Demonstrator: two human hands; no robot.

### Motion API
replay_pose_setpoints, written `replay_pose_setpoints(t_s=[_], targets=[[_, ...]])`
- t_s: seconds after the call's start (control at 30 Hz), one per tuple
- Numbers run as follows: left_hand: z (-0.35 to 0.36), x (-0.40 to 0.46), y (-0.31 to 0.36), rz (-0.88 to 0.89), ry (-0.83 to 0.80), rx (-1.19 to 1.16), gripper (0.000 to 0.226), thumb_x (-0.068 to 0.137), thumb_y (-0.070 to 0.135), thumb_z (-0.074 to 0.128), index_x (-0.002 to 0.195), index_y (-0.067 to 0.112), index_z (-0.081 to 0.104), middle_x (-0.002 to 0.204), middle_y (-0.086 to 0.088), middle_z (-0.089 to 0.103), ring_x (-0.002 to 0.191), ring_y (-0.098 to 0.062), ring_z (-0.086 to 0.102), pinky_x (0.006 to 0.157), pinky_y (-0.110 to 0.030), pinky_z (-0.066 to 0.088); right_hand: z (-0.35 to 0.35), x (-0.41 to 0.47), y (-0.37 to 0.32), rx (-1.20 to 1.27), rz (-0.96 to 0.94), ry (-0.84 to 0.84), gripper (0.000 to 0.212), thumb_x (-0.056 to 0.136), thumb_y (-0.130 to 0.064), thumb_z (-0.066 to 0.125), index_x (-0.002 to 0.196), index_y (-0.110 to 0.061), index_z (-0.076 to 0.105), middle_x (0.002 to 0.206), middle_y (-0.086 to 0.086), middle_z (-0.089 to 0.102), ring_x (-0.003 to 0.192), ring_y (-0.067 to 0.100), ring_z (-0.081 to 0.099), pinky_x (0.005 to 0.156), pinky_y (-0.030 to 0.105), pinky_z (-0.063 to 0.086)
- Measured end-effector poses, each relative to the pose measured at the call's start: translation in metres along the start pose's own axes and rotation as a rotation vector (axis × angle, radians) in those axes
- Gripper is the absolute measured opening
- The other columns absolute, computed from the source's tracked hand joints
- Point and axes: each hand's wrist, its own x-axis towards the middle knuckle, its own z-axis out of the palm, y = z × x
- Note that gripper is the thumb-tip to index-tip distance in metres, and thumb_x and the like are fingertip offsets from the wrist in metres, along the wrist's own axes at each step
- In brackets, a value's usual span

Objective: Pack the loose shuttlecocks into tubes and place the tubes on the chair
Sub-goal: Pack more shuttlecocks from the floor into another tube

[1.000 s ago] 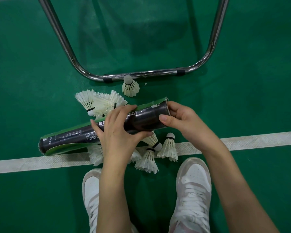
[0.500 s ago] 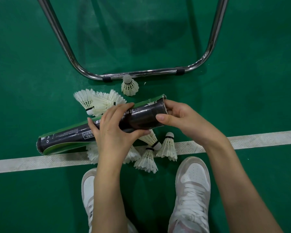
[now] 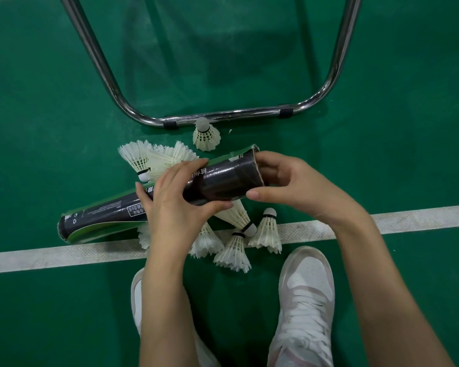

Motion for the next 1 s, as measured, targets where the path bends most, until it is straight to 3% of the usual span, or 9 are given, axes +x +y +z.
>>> replay_pose_setpoints(t_s=[0.2,0.3,0.4,0.53,0.7,0.87,1.0], targets=[[-0.010,0.006,-0.007,-0.037,0.033,-0.023,0.077,0.047,0.066,0.063,0.119,0.041,0.052,0.119,0.019,0.050,0.113,0.004,0.032,0.112,-0.049,-0.008,-0.010,-0.018,0.029,0.011,-0.005,0.243,0.036,0.079,0.002,0.068,0.103,-0.024,0.060,0.101,-0.005,0.069,0.098,0.007,0.064,0.090,0.019,0.048],[-0.011,0.007,-0.004,-0.049,0.045,-0.017,0.080,0.044,0.071,0.058,0.118,0.041,0.052,0.121,0.015,0.053,0.117,-0.002,0.038,0.112,-0.051,-0.006,0.000,-0.007,0.046,-0.097,0.077,0.203,0.034,0.080,0.001,0.068,0.101,-0.025,0.059,0.101,-0.010,0.066,0.093,0.000,0.062,0.088,0.017,0.047],[-0.010,0.006,-0.004,-0.051,0.035,-0.003,0.077,0.046,0.068,0.062,0.118,0.042,0.052,0.123,0.015,0.052,0.121,-0.007,0.039,0.112,-0.052,-0.006,0.020,0.013,0.060,-0.133,0.138,0.155,0.038,0.081,-0.006,0.068,0.100,-0.037,0.057,0.104,-0.021,0.060,0.099,-0.008,0.055,0.090,0.016,0.041],[-0.006,0.005,-0.005,-0.050,0.034,0.014,0.071,0.051,0.056,0.073,0.118,0.042,0.053,0.123,0.016,0.051,0.122,-0.007,0.038,0.112,-0.053,-0.006,0.040,0.034,0.073,-0.145,0.225,0.171,0.037,0.081,-0.009,0.071,0.114,-0.023,0.060,0.116,-0.011,0.055,0.106,0.006,0.049,0.091,0.022,0.037],[-0.005,0.004,-0.006,-0.041,0.035,0.013,0.069,0.052,0.055,0.074,0.117,0.042,0.052,0.118,0.021,0.048,0.119,-0.001,0.037,0.112,-0.053,-0.005,0.036,0.038,0.083,-0.198,0.205,0.214,0.026,0.077,-0.008,0.073,0.079,-0.031,0.062,0.104,-0.004,0.058,0.101,0.014,0.054,0.091,0.030,0.044],[-0.004,0.004,-0.006,-0.035,0.029,0.013,0.070,0.052,0.054,0.073,0.118,0.041,0.053,0.116,0.022,0.048,0.122,-0.005,0.038,0.112,-0.053,-0.005,0.017,0.030,0.088,-0.240,0.180,0.292,0.017,0.076,-0.016,0.076,0.083,-0.024,0.062,0.099,0.000,0.063,0.087,0.011,0.056,0.084,0.033,0.046],[-0.003,0.002,-0.005,-0.032,0.020,0.017,0.071,0.051,0.056,0.072,0.118,0.040,0.053,0.117,0.021,0.048,0.121,-0.005,0.038,0.112,-0.054,-0.004,0.001,0.018,0.093,-0.308,0.157,0.409,0.018,0.078,-0.024,0.074,0.074,-0.029,0.057,0.084,-0.011,0.063,0.080,0.006,0.057,0.071,0.030,0.045]])
